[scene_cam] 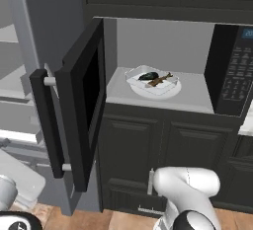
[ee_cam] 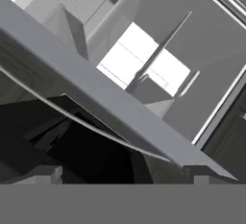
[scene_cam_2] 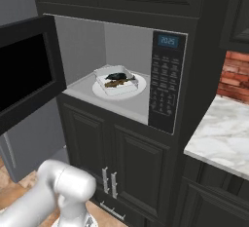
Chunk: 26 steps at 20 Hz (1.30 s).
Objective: Place the tupperware containing the fish and eggplant meal in the microwave. Close the microwave door and press the start button to reheat the meal.
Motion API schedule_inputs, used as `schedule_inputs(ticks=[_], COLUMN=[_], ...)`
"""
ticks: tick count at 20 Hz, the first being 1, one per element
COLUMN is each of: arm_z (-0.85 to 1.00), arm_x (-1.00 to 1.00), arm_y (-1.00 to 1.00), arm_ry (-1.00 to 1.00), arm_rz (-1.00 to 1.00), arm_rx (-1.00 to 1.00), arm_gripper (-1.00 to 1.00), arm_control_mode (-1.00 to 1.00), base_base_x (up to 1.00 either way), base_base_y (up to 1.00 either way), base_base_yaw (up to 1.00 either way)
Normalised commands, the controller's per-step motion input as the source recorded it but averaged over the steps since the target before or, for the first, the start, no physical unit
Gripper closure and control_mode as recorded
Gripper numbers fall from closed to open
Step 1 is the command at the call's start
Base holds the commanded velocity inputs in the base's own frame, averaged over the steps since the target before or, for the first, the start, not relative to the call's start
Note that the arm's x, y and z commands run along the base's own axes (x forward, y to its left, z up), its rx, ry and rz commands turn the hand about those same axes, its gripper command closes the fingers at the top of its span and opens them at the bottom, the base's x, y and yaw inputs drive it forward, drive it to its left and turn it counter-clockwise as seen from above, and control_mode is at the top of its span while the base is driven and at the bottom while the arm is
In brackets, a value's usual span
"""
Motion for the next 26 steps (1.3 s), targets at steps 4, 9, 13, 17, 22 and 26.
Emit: schedule_inputs(ticks=[4,9,13,17,22,26], arm_z=[0.00,0.00,0.00,0.06,0.23,0.21], arm_x=[0.47,0.38,0.16,0.00,0.01,0.04], arm_y=[-0.03,-0.46,-0.84,-0.97,-1.00,-1.00], arm_ry=[0.02,0.01,0.08,0.13,0.15,0.14], arm_rz=[0.02,0.03,0.01,0.00,0.00,0.01], arm_rx=[0.00,0.04,0.07,0.09,0.15,0.22], arm_gripper=[-1.00,-1.00,-1.00,-1.00,-1.00,-1.00], arm_control_mode=[-1.00,-1.00,-1.00,-1.00,-1.00,-1.00], base_base_x=[0.00,0.00,0.00,0.00,0.00,0.00], base_base_y=[0.00,0.00,0.00,0.00,0.00,0.00], base_base_yaw=[0.00,0.00,0.00,0.00,0.00,0.00])
